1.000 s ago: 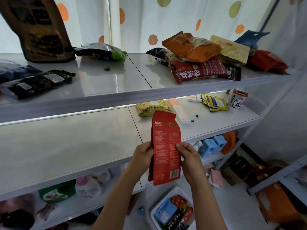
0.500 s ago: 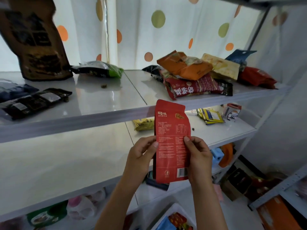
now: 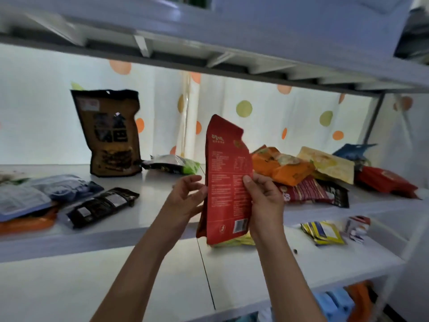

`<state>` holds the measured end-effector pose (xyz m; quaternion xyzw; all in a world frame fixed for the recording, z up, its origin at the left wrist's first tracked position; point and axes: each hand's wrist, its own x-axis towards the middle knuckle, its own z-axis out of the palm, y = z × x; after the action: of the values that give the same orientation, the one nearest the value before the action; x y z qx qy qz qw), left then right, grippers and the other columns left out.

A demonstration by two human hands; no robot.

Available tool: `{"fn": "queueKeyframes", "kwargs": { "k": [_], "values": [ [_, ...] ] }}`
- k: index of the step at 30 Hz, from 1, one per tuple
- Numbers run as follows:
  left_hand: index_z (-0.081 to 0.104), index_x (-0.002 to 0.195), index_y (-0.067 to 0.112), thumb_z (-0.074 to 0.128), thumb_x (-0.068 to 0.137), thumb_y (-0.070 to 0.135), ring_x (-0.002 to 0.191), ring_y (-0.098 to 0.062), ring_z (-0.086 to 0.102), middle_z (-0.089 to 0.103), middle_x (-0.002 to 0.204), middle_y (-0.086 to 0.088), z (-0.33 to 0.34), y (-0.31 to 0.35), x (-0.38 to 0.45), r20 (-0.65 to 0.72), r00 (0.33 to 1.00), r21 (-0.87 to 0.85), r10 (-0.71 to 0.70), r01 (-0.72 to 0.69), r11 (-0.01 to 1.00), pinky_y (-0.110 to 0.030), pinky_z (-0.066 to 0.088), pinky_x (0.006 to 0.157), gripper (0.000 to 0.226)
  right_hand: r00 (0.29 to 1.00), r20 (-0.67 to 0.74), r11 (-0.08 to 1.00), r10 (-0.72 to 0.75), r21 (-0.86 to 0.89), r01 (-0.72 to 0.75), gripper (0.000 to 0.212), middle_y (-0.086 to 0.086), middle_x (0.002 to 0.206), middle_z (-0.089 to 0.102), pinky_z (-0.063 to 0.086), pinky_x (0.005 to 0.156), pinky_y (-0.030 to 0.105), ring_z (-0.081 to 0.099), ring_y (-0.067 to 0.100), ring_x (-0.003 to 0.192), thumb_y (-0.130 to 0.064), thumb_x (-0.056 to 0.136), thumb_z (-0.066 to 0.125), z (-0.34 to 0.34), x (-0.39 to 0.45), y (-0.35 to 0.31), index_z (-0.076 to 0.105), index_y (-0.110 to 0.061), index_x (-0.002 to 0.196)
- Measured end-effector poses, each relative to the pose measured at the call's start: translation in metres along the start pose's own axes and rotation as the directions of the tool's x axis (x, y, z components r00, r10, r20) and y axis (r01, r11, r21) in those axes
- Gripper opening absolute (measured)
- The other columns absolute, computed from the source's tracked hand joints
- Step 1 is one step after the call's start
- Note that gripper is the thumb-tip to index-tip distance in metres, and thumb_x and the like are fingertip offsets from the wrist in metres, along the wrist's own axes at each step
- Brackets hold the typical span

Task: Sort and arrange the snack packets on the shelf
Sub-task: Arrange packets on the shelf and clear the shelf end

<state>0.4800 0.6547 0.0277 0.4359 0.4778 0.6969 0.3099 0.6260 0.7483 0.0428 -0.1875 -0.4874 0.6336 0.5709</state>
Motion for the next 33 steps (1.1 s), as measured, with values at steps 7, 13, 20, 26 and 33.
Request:
{"fn": "queueKeyframes", "kwargs": {
  "k": [7, 13, 20, 26, 33],
  "values": [
    [0.062, 0.117, 0.023, 0.084, 0.072, 0.022, 0.094, -0.02, 0.072, 0.07, 0.111, -0.003, -0.032, 0.016, 0.006, -0.017, 0.999, 0.144, -0.031, 0.033, 0.989, -0.039, 0.059, 0.078, 0.05, 0.928, 0.357, 0.939, 0.11, -0.343, 0.021, 0.021, 0.01, 0.096, 0.076, 0.057, 0.082, 0.034, 0.072, 0.025, 0.089, -0.02, 0.097, 0.058, 0.069, 0.022, 0.023, 0.075, -0.012, 0.106],
    [0.059, 0.11, 0.025, 0.092, 0.059, 0.037, 0.089, -0.012, 0.068, 0.069, 0.098, 0.009, -0.069, 0.022, 0.019, -0.436, 0.883, 0.33, 0.171, -0.02, 0.944, -0.033, 0.057, 0.075, 0.062, 0.863, 0.433, 0.855, 0.261, -0.519, 0.002, 0.039, -0.009, 0.083, 0.077, 0.056, 0.068, 0.022, 0.073, 0.008, 0.078, -0.051, 0.101, 0.042, 0.103, 0.023, 0.036, 0.075, -0.031, 0.093],
    [0.044, 0.127, 0.025, 0.072, 0.085, 0.029, 0.103, -0.018, 0.063, 0.063, 0.115, 0.003, -0.098, -0.009, 0.023, -0.473, 0.754, 0.668, 0.456, -0.031, 0.744, -0.037, 0.054, 0.082, 0.051, 0.867, 0.48, 0.811, 0.136, -0.556, 0.181, 0.033, -0.014, 0.114, 0.065, 0.047, 0.072, 0.012, 0.062, 0.006, 0.099, -0.032, 0.104, 0.045, 0.105, 0.017, 0.088, 0.051, -0.035, 0.136],
    [0.022, 0.151, 0.016, 0.057, 0.092, 0.01, 0.127, -0.022, 0.048, 0.042, 0.146, -0.007, -0.096, -0.039, 0.023, -0.417, 0.761, 0.791, 0.497, 0.034, 0.611, -0.028, 0.04, 0.099, 0.069, 0.806, 0.533, 0.644, 0.258, -0.717, 0.268, 0.076, 0.006, 0.141, 0.051, 0.041, 0.094, 0.027, 0.053, 0.022, 0.121, -0.014, 0.101, 0.044, 0.103, 0.023, 0.111, -0.005, -0.038, 0.154],
    [0.026, 0.146, 0.012, 0.056, 0.093, 0.009, 0.143, -0.028, 0.027, 0.025, 0.152, -0.013, -0.085, -0.039, 0.02, -0.262, 0.648, 0.942, 0.715, 0.012, 0.335, -0.045, 0.037, 0.111, 0.062, 0.87, 0.466, 0.721, 0.16, -0.658, 0.219, 0.061, -0.006, 0.127, 0.057, 0.049, 0.084, 0.014, 0.055, 0.009, 0.109, -0.012, 0.098, 0.048, 0.097, 0.025, 0.117, 0.027, -0.03, 0.152]
  ]
}}
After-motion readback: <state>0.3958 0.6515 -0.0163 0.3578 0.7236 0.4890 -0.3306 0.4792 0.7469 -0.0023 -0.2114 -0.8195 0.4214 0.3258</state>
